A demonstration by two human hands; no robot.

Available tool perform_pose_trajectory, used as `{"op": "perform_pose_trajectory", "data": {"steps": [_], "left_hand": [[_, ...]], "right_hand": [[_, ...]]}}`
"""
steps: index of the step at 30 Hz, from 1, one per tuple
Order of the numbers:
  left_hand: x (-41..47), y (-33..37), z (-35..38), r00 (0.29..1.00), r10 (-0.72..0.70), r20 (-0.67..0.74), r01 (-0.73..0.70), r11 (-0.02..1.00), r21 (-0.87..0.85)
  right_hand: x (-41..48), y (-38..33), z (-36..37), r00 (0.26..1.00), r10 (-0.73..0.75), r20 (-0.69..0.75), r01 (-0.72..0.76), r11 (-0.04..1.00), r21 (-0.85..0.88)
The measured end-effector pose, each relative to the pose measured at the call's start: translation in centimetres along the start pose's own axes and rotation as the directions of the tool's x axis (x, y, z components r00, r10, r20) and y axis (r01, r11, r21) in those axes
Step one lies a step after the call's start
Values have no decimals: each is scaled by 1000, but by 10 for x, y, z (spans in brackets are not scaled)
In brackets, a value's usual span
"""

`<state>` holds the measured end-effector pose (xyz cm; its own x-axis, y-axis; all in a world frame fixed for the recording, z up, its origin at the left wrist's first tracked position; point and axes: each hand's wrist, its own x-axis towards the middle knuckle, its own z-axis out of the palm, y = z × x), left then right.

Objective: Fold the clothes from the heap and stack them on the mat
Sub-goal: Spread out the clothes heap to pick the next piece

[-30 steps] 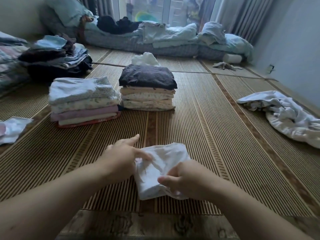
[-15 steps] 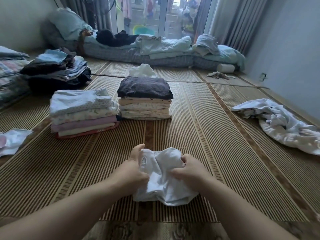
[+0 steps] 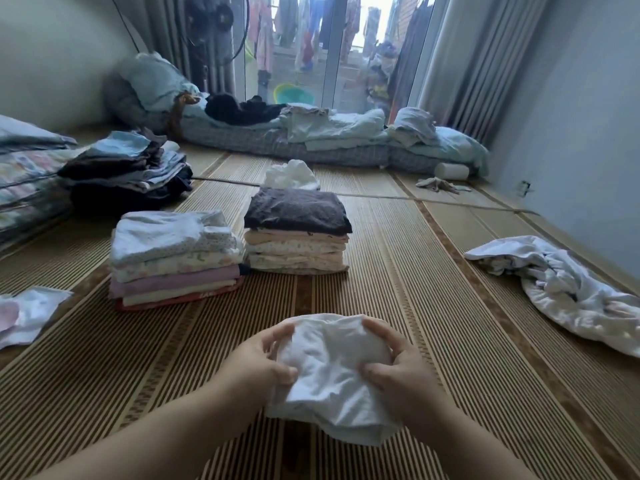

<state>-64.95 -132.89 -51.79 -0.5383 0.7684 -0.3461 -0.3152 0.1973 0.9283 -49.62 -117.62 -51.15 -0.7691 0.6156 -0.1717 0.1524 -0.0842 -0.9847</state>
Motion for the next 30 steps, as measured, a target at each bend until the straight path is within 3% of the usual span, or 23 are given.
{"op": "perform_pose_trajectory", "data": {"steps": [5,8,12,15,18,22,23,25,27,30], "left_hand": [[27,78,-17,972,205,119,-201,979,-46],[62,140,-21,934,356,22,-353,932,-77],[128,188,-32,873,470,-129,-454,881,137],[178,202,-42,842,500,-205,-424,846,322],[227,199,-55,827,513,-230,-362,799,480],[274,187,-64,817,522,-243,-106,552,827],[281,184,-66,818,518,-252,-26,470,882],[292,177,-74,857,450,-250,92,344,934],[294,168,-86,890,377,-257,139,312,940],[291,162,-97,940,307,-148,87,203,975]], "right_hand": [[45,-70,-6,978,-209,12,209,972,-109],[104,-130,3,945,-324,-54,316,941,-124],[195,-172,25,912,-392,-121,350,897,-268],[255,-173,34,913,-388,-129,300,850,-433],[305,-159,34,926,-350,-140,244,840,-485],[351,-130,36,957,-266,-119,186,871,-455],[358,-123,36,958,-265,-109,175,843,-509],[365,-111,31,976,-204,-79,78,662,-745],[364,-103,22,990,-114,-88,-21,490,-871],[357,-100,9,998,-1,-60,-50,532,-846]]}}
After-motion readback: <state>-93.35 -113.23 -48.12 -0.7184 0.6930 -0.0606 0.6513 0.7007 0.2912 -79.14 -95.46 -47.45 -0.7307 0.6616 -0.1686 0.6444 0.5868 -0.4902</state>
